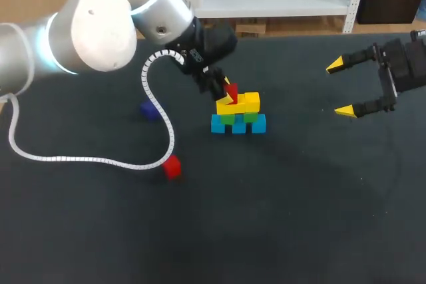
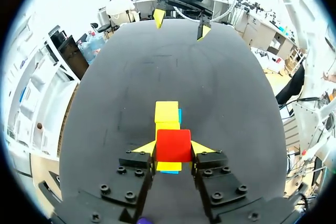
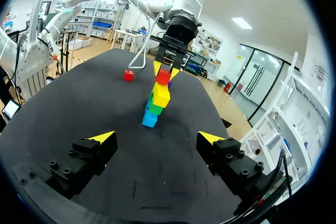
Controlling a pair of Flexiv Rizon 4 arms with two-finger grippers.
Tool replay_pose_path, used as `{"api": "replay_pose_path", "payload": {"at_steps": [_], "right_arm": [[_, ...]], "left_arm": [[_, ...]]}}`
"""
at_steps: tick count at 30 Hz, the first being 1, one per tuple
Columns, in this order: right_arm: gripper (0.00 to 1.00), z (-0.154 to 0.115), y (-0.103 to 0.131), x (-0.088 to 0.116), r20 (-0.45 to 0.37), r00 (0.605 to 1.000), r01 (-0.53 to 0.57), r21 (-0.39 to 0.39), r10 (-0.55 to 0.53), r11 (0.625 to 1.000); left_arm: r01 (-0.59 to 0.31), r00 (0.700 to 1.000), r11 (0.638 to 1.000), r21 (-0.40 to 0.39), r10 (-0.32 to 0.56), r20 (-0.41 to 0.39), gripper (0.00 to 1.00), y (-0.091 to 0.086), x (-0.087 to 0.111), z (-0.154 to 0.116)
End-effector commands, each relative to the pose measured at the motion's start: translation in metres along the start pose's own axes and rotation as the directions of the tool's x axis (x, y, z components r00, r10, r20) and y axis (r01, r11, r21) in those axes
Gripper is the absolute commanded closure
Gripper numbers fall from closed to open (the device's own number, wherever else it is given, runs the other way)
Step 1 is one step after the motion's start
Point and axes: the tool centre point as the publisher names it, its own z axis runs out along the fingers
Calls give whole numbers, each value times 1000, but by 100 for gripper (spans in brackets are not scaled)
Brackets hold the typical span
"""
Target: Place the blue cubes, place green cubes on the blue cubes, place the yellow cubes on the green cubes, then place the red cubes on the yellow cubes, and place purple cube on the red cubes.
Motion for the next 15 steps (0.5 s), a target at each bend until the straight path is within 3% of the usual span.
{"api": "replay_pose_path", "payload": {"at_steps": [1, 15], "right_arm": [[0, 0, 0, 0, -1, 1000, -1, 0, 1, 1000], [0, 0, 0, 0, -1, 1000, -1, 0, 1, 1000]], "left_arm": [[0, 1000, 1000, -2, 0, 0, 100, 1, 2, -1], [-9, 1000, 1000, 5, 9, -3, 96, 3, 0, 1]]}}
